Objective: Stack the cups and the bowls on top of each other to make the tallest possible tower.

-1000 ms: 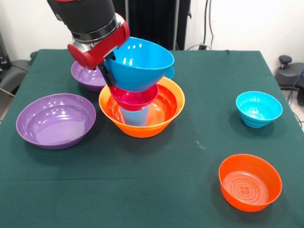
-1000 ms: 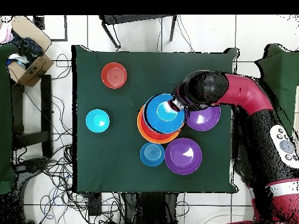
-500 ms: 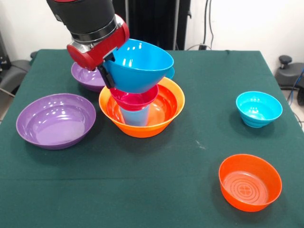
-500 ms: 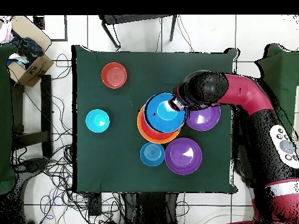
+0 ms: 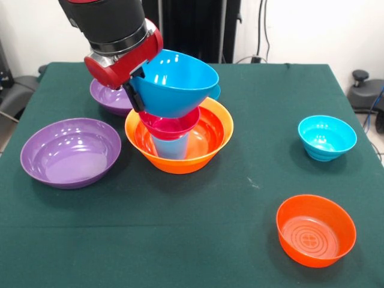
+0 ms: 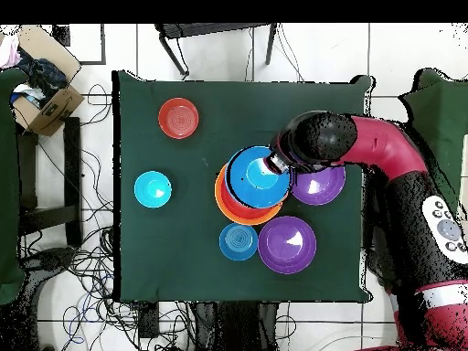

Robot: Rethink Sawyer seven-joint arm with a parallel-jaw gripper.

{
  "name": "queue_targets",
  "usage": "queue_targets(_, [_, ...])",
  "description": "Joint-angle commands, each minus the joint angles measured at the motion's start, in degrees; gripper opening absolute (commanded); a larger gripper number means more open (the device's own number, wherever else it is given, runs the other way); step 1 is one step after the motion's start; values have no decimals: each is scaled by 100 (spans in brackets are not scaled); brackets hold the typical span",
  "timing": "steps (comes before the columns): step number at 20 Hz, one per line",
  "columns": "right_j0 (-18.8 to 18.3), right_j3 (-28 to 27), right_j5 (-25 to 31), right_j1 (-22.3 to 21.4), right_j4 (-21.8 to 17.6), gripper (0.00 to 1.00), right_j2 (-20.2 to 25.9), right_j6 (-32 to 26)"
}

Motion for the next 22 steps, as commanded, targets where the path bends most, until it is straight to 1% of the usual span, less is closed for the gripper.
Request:
queue_targets(1, [255, 148, -252, 130, -256, 0, -405, 561])
queue_targets(11, [306, 160, -160, 134, -223, 0, -475, 630])
queue_targets(22, [357, 208, -131, 131, -160, 0, -540, 570])
